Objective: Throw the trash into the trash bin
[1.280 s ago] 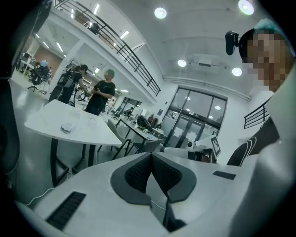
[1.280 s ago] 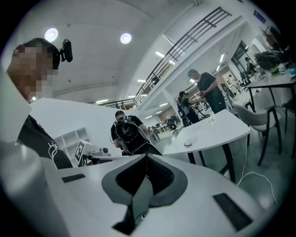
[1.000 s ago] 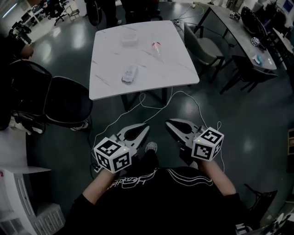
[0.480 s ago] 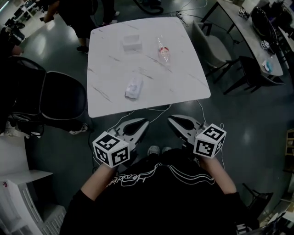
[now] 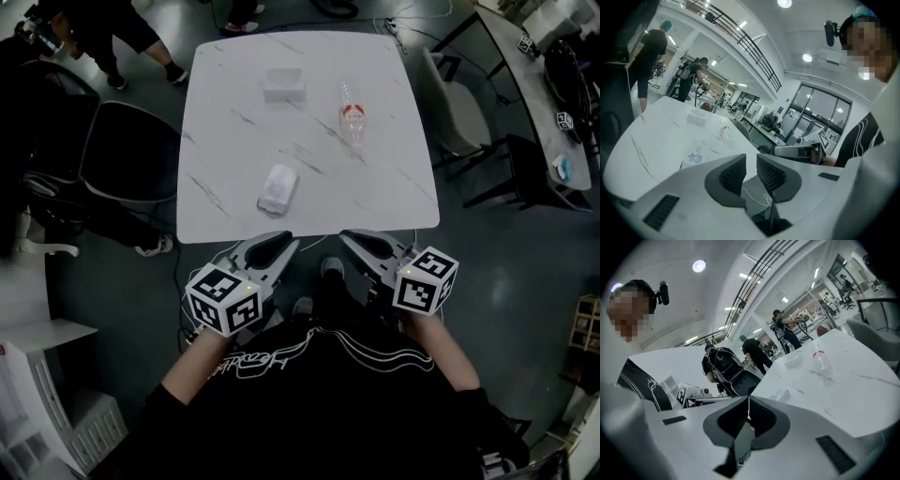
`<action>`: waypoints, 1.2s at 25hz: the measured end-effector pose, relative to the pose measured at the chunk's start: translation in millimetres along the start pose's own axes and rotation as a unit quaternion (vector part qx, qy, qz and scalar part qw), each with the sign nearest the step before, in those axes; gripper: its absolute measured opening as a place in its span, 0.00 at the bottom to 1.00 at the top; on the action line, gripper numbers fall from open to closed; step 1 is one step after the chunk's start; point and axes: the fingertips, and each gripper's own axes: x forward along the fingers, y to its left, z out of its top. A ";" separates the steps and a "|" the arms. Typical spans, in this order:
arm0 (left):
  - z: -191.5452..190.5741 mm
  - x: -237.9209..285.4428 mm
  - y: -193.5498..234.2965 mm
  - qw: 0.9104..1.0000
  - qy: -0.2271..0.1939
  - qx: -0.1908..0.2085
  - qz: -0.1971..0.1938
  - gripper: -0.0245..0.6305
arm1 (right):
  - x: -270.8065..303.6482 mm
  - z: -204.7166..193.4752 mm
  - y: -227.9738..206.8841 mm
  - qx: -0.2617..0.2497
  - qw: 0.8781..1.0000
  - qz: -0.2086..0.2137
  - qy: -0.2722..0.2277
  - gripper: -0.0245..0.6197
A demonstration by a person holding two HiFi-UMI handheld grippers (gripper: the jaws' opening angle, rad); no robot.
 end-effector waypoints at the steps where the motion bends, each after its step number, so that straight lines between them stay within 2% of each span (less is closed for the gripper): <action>1: 1.4 3.9 4.8 1.000 -0.001 -0.004 0.004 0.12 | 2.7 5.5 -3.1 0.001 1.000 0.010 -0.001 0.09; 5: 6.2 20.3 24.8 0.999 -0.003 -0.016 0.034 0.19 | 11.2 25.4 -17.4 0.005 0.999 0.042 0.001 0.09; 11: 8.3 38.1 65.7 0.994 0.011 -0.008 0.113 0.36 | 25.8 32.0 -52.0 0.007 0.998 0.047 0.034 0.09; 14: 5.1 40.5 92.5 0.986 0.018 0.001 0.168 0.44 | 34.3 32.2 -62.3 0.010 0.997 0.052 0.048 0.09; 17: -7.6 41.1 120.3 0.972 0.038 0.024 0.230 0.51 | 40.7 28.6 -73.6 0.018 0.997 0.046 0.064 0.09; 19: -17.8 44.1 136.4 0.965 0.057 0.042 0.254 0.53 | 43.1 26.7 -81.7 0.025 0.996 0.042 0.071 0.09; 25: -41.0 63.0 163.5 0.957 0.111 0.077 0.258 0.60 | 48.7 22.2 -108.7 0.053 0.995 0.013 0.083 0.09; 30: -51.9 77.2 167.6 0.953 0.138 0.085 0.257 0.61 | 46.9 18.0 -116.4 0.065 0.994 0.006 0.091 0.09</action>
